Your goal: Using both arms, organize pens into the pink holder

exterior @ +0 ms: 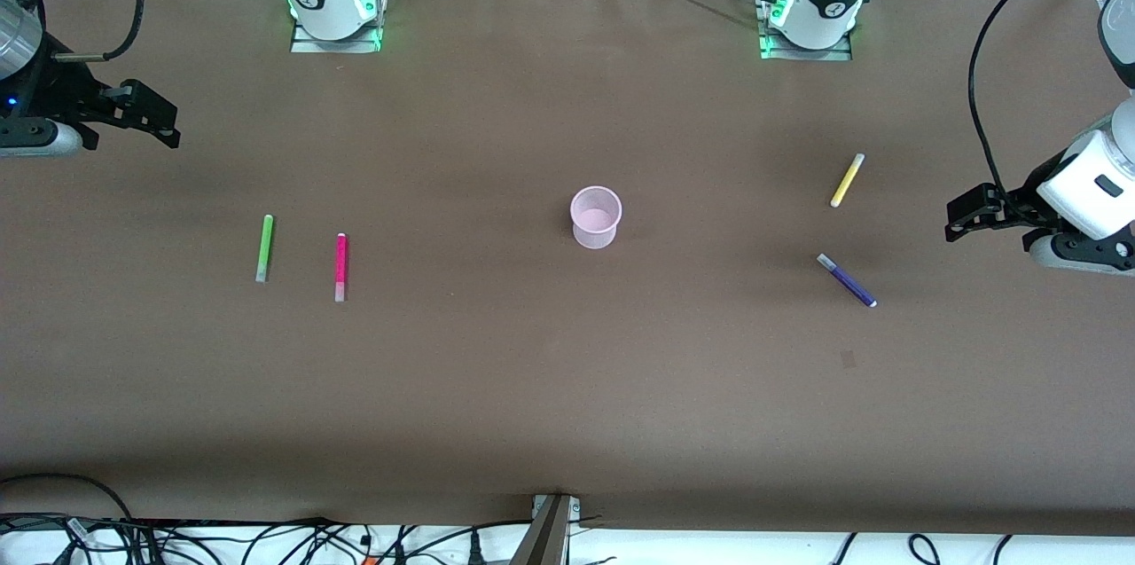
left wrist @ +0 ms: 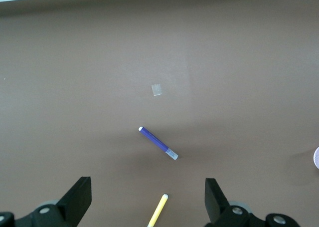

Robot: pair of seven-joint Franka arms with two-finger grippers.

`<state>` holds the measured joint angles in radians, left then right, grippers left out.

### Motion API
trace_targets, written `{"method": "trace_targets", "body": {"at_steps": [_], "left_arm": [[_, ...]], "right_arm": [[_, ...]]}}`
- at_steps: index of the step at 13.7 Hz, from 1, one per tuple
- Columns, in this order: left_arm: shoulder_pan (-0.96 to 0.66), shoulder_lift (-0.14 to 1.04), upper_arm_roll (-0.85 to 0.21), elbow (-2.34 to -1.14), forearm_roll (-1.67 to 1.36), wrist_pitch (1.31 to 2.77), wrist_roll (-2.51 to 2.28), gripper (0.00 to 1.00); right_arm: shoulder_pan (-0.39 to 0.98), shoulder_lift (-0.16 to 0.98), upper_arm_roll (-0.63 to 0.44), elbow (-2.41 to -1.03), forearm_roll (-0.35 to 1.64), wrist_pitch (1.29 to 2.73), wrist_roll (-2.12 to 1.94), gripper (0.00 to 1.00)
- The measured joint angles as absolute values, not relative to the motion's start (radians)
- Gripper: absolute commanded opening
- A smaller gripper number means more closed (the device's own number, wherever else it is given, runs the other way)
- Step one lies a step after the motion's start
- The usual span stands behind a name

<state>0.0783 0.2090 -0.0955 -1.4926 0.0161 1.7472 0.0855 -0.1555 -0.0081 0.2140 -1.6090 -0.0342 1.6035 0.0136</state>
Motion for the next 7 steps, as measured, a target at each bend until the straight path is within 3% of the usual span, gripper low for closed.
{"method": "trace_targets", "body": {"at_steps": [7], "left_arm": [[0.078, 0.209, -0.096, -1.493, 0.016, 1.747, 0.103, 1.00]], "right_arm": [[-0.156, -0.008, 0.206, -1.609, -0.034, 1.602, 0.014, 1.00]]}}
